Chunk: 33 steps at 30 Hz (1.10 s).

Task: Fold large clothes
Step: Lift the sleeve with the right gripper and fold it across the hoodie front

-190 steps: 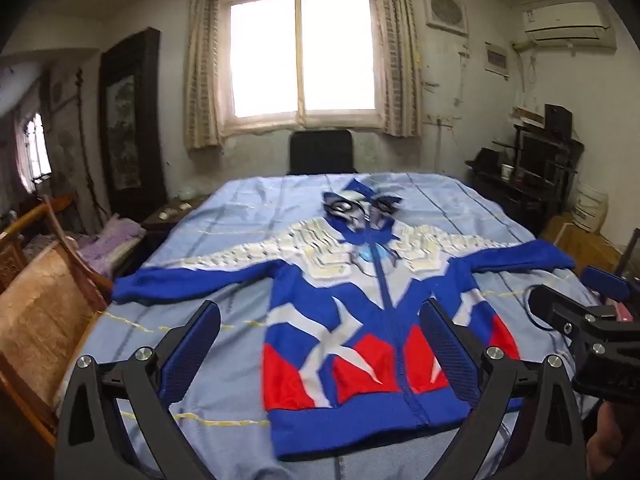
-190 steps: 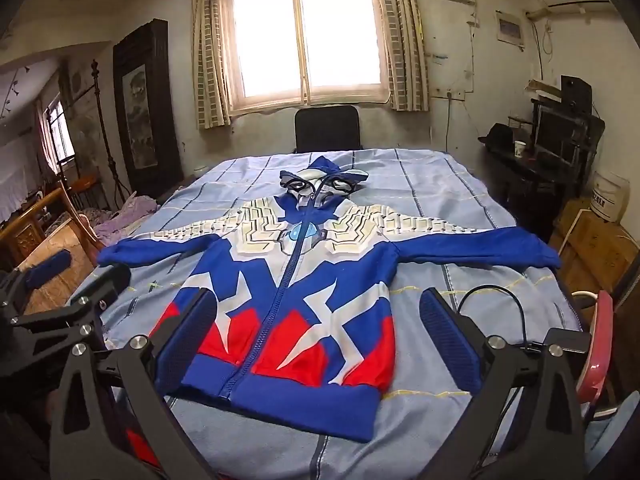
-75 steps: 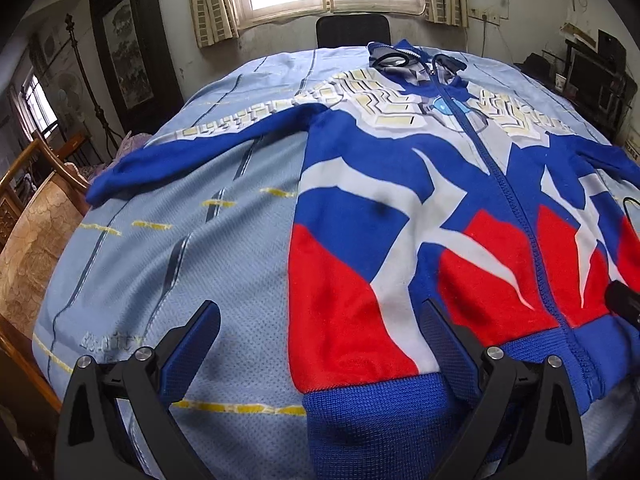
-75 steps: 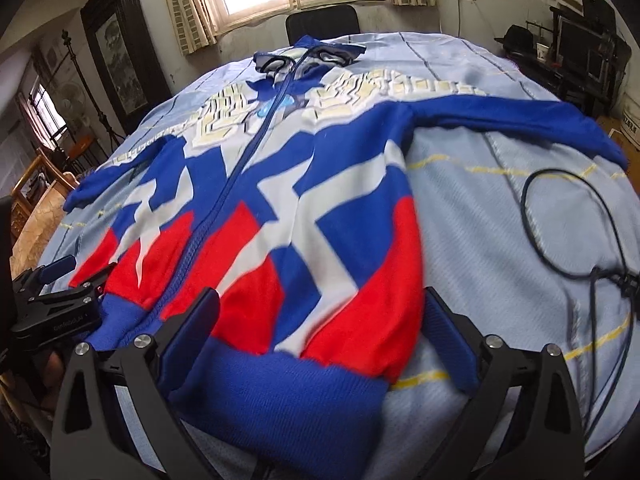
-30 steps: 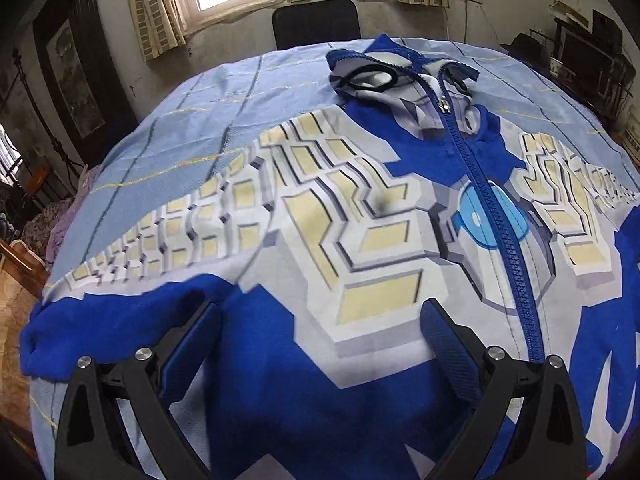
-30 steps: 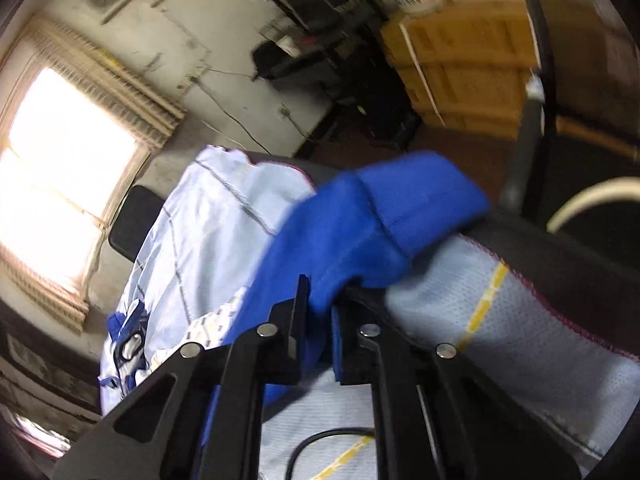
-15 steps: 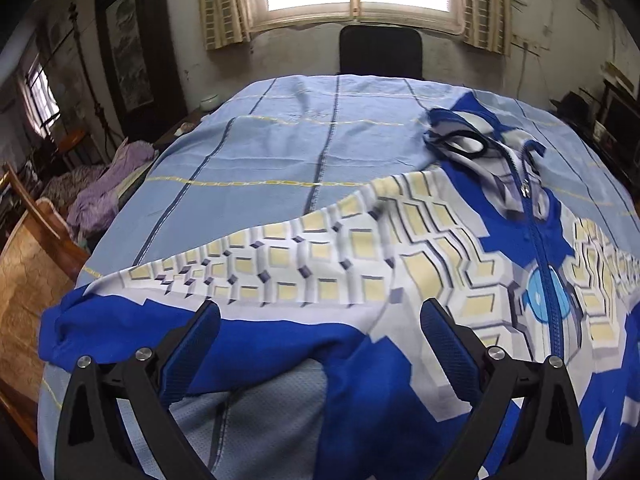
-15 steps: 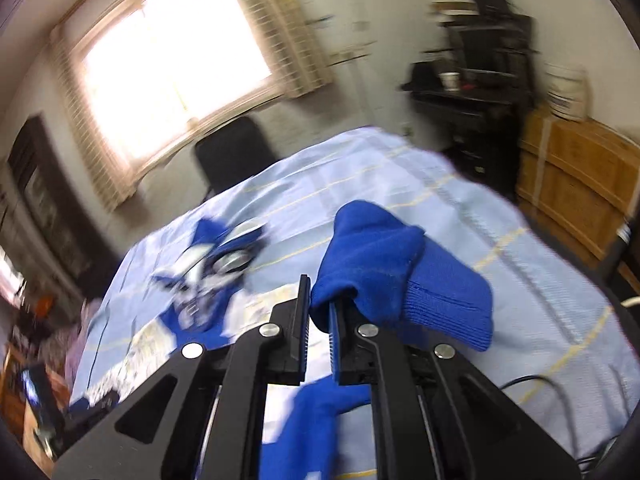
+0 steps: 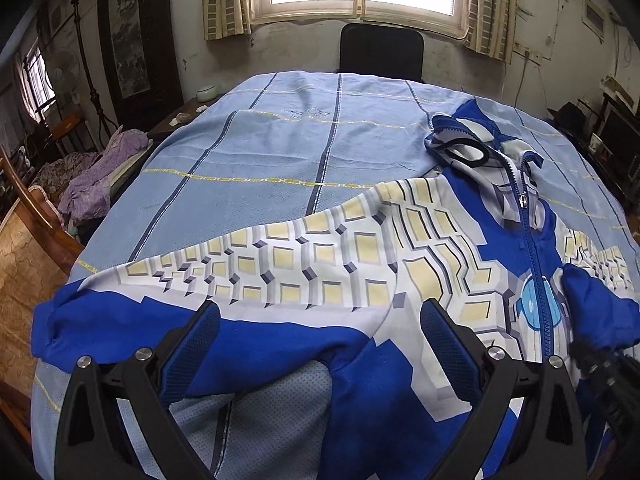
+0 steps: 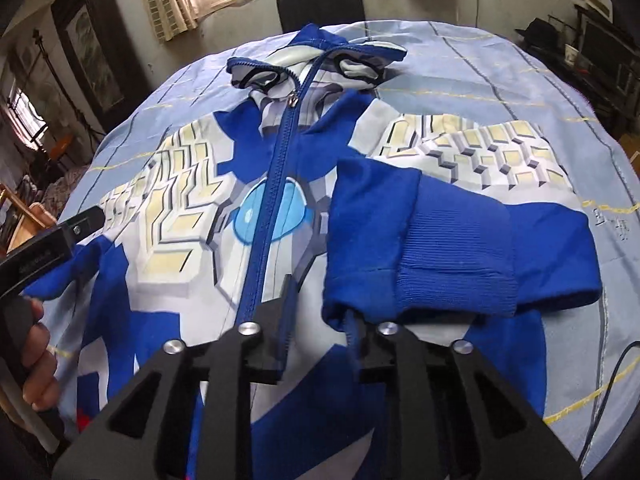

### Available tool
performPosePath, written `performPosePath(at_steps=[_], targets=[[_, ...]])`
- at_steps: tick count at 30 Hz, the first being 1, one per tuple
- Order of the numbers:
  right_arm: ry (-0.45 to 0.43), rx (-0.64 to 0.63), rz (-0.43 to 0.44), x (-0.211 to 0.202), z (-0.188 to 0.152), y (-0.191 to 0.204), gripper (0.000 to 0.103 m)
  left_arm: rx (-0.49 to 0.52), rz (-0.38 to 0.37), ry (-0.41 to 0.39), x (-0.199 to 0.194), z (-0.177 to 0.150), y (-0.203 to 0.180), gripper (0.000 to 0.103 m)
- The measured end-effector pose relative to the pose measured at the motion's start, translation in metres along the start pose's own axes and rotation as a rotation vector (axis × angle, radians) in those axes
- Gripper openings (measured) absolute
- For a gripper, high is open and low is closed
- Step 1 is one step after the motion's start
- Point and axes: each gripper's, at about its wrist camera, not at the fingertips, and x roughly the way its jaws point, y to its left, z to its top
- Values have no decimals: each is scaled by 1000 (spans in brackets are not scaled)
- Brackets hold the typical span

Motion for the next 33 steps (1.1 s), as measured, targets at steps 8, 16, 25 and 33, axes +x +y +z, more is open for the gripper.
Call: performPosePath(at_steps=[8,16,25,33], targets=[[-122,-15,94,-92,-17,-22,60,65,21,-25,-3,-6,-13,100],[-378,229,-39,-142,5,-123,45,287,1,-118,-27,-32,-67,100],[-352,363,26,-96,9,-171,43,626,-49,-158,-44,-68,-170,100],[-334,427,82,-96,2,-186,43,757,-29,-156,-16,-72,-233,100]])
